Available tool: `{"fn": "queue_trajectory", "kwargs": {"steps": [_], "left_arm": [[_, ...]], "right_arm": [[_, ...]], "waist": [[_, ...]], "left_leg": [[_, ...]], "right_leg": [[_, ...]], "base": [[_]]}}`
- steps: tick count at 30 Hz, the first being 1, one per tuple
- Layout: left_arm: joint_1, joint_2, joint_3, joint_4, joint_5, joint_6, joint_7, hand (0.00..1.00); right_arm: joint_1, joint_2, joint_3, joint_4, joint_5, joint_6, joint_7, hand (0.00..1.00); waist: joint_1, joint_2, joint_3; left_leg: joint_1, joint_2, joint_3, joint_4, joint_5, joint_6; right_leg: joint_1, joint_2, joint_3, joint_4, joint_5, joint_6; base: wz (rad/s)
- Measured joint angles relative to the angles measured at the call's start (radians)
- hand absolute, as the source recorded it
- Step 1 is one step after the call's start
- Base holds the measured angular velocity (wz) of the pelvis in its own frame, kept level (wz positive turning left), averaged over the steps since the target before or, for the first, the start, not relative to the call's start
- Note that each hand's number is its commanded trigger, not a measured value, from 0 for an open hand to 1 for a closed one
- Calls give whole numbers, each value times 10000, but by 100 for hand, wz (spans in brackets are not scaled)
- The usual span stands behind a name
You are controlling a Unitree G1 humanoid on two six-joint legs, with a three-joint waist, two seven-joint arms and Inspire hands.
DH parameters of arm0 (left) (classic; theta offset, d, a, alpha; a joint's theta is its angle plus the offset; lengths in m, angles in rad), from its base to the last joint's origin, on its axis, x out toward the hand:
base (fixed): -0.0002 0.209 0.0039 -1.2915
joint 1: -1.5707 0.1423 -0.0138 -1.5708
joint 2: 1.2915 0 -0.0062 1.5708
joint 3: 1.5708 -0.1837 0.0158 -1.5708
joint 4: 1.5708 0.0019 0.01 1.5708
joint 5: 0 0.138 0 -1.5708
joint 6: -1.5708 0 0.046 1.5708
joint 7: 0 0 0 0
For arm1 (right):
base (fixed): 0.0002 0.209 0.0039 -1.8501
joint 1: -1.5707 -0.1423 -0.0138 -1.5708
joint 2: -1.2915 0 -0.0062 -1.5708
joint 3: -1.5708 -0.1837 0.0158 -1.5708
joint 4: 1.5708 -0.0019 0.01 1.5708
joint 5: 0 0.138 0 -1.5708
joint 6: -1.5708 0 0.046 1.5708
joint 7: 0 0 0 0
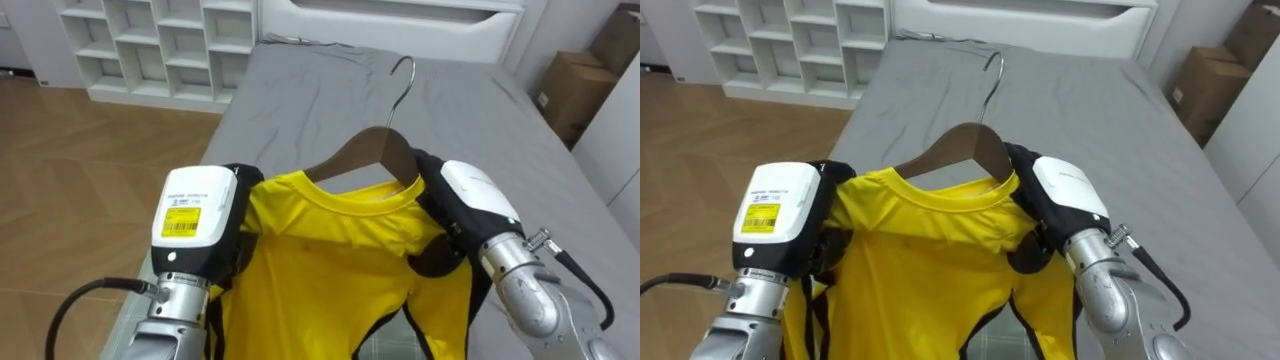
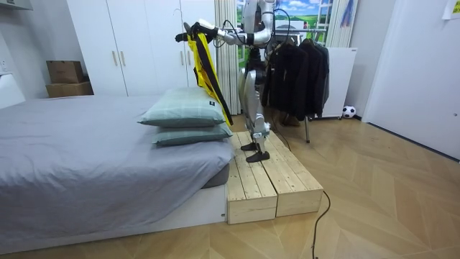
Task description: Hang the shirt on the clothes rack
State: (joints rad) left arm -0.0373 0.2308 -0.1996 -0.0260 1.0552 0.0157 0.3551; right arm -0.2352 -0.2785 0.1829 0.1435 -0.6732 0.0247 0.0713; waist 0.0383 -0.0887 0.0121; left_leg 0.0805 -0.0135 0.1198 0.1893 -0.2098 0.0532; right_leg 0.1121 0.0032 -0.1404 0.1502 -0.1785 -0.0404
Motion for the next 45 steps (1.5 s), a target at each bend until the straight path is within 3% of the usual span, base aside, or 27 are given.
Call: {"fn": "queue_trajectory", "kwargs": {"steps": [6,14,22,37,39,40,45], "left_arm": [[2,-34,-4,1,2,58,-51,100],[17,-98,-9,3,-32,316,-52,100],[241,-111,-44,3,-63,470,-146,100],[337,-145,6,2,-395,691,-272,100],[336,-145,9,1,-408,691,-365,55],[337,-145,9,1,-409,692,-414,0],[336,-180,7,0,-420,691,-456,0]], "right_arm": [[1,17,3,162,-80,216,219,100],[6,264,-99,439,80,636,-18,100],[7,460,-67,937,123,631,-65,100],[8,476,-29,975,398,563,-20,100],[8,476,-28,1032,398,550,-15,100],[8,480,-28,1067,400,546,-10,100],[8,554,-19,1100,363,549,53,100]], "waist": [[15,147,33],[-20,211,18],[-38,277,-16],[-40,299,-32],[-39,295,-35],[-38,294,-35],[-46,288,-40]], "left_leg": [[3,2,-5,-24,0,0],[-7,-3,-77,-10,0,0],[29,-16,-237,21,0,-1],[-36,-16,-275,140,0,0],[-35,-17,-276,149,0,0],[-35,-17,-276,151,0,0],[-31,-19,-276,156,0,0]], "right_leg": [[7,11,-4,0,0,0],[13,9,-23,-1,0,0],[98,-1,-124,-2,0,0],[119,-1,-145,6,0,0],[123,-2,-147,6,0,0],[123,-4,-147,6,0,0],[133,-6,-145,6,0,0]], "base": [[0],[1],[6],[1],[0],[0],[0]]}}
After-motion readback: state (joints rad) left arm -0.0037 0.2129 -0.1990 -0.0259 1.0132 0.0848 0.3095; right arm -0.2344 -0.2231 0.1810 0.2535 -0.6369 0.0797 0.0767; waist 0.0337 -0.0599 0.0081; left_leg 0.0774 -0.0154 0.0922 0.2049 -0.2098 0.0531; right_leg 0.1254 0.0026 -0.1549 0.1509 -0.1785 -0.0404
